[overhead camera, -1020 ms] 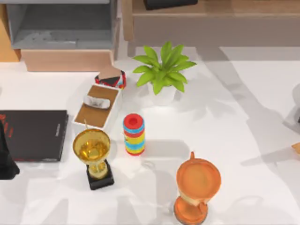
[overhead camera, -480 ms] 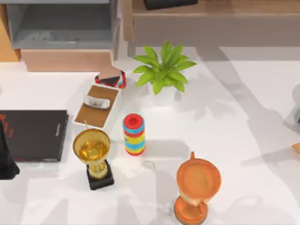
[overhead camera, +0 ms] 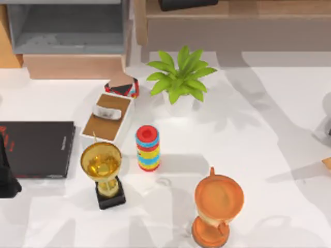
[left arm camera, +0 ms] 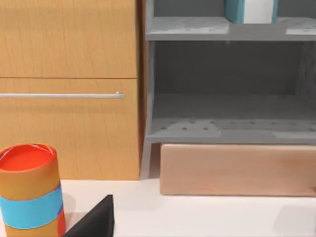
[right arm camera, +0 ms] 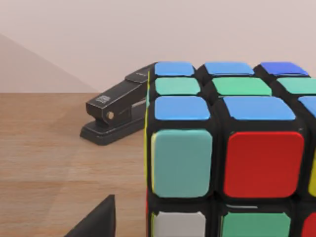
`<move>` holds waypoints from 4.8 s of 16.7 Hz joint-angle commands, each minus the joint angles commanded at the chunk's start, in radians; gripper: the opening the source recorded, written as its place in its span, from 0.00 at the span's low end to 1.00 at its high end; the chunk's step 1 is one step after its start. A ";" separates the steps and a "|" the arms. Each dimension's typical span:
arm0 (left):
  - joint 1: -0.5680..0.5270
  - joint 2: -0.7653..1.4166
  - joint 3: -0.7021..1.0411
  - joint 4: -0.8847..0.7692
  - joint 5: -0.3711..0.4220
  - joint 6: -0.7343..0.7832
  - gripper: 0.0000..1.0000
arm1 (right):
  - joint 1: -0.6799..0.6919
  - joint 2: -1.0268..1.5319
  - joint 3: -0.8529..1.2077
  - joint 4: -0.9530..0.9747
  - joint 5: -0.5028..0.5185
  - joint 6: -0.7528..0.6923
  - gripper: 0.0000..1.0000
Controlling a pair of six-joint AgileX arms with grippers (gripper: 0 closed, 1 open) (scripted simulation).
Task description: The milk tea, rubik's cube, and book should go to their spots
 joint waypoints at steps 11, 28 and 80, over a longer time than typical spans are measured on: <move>0.000 0.000 0.000 0.000 0.000 0.000 1.00 | -0.064 -0.268 -0.275 -0.014 -0.077 -0.007 1.00; 0.000 0.000 0.000 0.000 0.000 0.000 1.00 | -0.401 -1.828 -1.780 -0.039 -0.435 -0.013 1.00; -0.191 2.004 1.395 0.606 -0.151 -0.012 1.00 | -0.426 -1.913 -1.865 -0.042 -0.464 -0.014 1.00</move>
